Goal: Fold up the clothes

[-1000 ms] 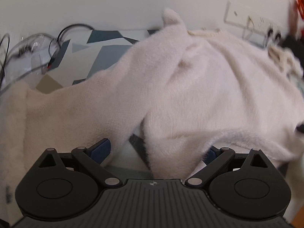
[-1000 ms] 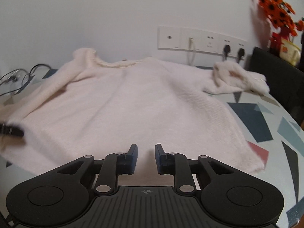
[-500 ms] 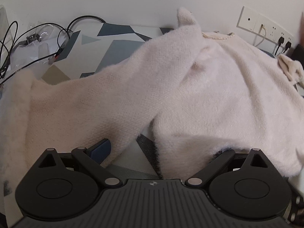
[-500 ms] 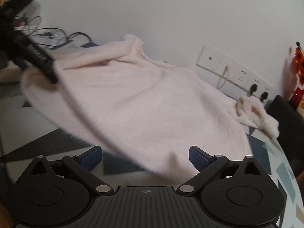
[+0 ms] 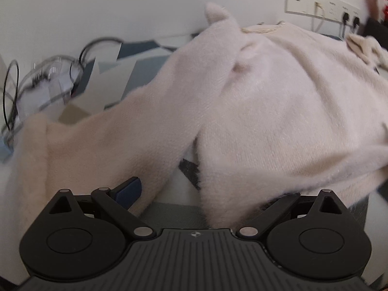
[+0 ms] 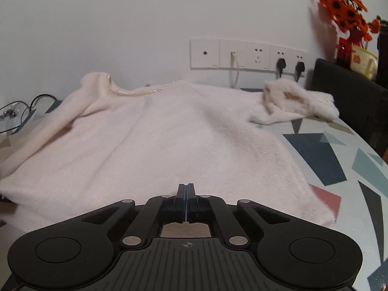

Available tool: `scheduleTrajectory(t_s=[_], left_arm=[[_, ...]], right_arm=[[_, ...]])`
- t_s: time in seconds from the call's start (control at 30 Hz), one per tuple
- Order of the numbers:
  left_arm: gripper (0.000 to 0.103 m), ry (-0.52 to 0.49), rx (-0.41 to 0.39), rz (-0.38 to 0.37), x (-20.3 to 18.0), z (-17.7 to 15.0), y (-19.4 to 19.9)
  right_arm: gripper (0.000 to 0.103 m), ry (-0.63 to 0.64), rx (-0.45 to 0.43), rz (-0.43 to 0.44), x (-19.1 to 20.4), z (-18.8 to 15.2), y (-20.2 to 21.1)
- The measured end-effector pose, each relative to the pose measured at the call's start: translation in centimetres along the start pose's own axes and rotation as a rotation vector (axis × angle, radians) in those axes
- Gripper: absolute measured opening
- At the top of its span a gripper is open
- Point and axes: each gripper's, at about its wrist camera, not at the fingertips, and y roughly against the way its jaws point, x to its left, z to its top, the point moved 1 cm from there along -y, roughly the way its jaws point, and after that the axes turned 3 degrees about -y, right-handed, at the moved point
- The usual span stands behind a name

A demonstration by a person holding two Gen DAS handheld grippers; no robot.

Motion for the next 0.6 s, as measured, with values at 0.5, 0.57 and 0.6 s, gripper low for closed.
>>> scheduleTrajectory(t_s=[0.5, 0.57, 0.6], left_arm=[[0.101, 0.161, -0.014, 0.183, 1.1, 0.2, -0.4], [0.101, 0.155, 0.008, 0.212, 0.5, 0.5, -0.5], [0.101, 0.127, 0.012, 0.224, -0.1, 0.7, -0.5]], right_arm=[[0.092, -0.070, 0.026, -0.438, -6.4, -5.8, 3.0], [0.090, -0.079, 0.021, -0.457, -7.1, -5.3, 2.3], [0.090, -0.083, 0.019, -0.465, -7.5, -5.0, 2.0]])
